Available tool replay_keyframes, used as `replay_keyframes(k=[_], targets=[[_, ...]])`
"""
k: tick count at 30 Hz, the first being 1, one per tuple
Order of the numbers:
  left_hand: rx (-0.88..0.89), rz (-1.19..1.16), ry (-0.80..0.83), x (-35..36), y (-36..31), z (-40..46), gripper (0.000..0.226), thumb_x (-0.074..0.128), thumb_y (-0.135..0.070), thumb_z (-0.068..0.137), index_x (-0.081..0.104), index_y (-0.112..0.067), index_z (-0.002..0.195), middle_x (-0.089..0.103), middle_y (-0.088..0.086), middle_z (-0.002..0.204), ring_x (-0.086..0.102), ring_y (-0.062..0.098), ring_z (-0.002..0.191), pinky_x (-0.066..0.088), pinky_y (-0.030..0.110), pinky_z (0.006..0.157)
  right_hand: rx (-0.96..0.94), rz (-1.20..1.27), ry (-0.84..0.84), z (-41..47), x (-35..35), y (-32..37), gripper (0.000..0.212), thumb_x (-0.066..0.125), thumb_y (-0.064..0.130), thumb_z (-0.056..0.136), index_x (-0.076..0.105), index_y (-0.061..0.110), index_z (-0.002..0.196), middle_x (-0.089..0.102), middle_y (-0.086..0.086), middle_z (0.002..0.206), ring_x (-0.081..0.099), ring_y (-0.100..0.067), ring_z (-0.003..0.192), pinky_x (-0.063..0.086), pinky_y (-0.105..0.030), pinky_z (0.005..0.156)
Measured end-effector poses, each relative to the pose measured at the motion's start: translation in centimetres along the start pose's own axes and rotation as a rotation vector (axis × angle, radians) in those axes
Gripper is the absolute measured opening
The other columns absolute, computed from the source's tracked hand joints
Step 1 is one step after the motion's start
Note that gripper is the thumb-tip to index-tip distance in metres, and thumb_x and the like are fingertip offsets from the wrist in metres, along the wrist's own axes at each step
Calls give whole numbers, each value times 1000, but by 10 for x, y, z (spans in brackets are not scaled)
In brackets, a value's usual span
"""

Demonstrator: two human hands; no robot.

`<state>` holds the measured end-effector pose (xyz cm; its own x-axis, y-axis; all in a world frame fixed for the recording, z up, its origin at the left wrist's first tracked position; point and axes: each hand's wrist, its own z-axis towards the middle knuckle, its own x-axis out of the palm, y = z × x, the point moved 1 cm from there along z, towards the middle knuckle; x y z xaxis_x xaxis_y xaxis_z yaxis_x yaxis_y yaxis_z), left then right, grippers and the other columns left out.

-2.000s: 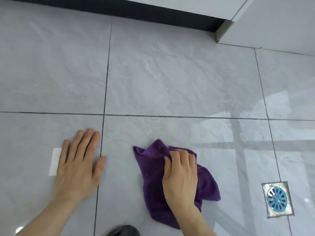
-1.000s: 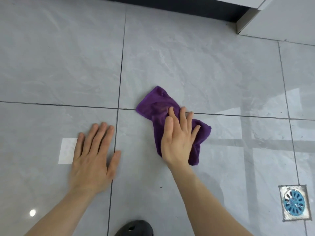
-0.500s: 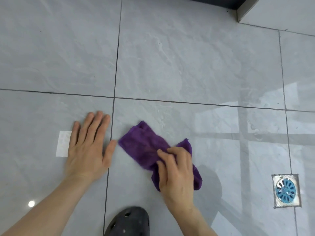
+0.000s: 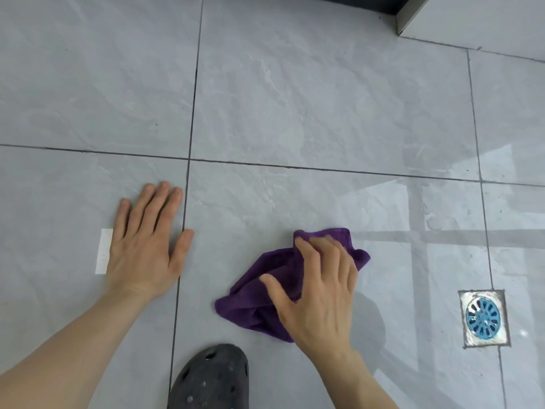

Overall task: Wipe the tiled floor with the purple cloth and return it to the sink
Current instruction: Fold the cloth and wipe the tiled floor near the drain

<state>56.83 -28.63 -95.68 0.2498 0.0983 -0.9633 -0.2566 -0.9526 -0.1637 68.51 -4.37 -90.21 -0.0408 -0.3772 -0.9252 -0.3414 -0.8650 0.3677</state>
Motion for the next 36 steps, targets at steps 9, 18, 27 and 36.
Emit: replay_keyframes(k=[9, 18, 27, 36], targets=[[-15, -1, 6, -1, 0, -9, 71, 29, -49, 98, 18, -19, 162, 17, 3, 171, 8, 20, 160, 7, 51, 129, -145, -136, 234, -25, 45, 11, 84, 48, 86, 83, 45, 37, 152, 32, -22, 164, 20, -48, 155, 16, -76, 117], [-3, -1, -7, -5, -19, -6, 73, 32, -50, 98, 16, -18, 162, 15, 3, 172, 6, 21, 160, 4, 49, 130, -243, -131, 11, -16, 54, -3, 51, 53, 57, 99, 59, 31, 143, 44, -16, 159, 35, -42, 151, 26, -68, 119], [23, -5, -14, -6, -28, 0, 73, 35, -49, 98, 15, -20, 162, 15, 2, 172, 6, 20, 160, 6, 51, 129, -203, -75, -139, 83, 60, 26, 48, 46, 39, 107, 54, 13, 147, 49, -10, 157, 37, -35, 151, 23, -58, 125], [43, -20, -18, -6, -24, 1, 72, 32, -50, 99, 17, -19, 162, 16, 3, 172, 7, 21, 160, 10, 53, 129, -148, 87, -281, 196, 33, 26, 36, 60, 23, 97, 65, 9, 130, 59, -18, 137, 60, -36, 121, 53, -46, 96]])
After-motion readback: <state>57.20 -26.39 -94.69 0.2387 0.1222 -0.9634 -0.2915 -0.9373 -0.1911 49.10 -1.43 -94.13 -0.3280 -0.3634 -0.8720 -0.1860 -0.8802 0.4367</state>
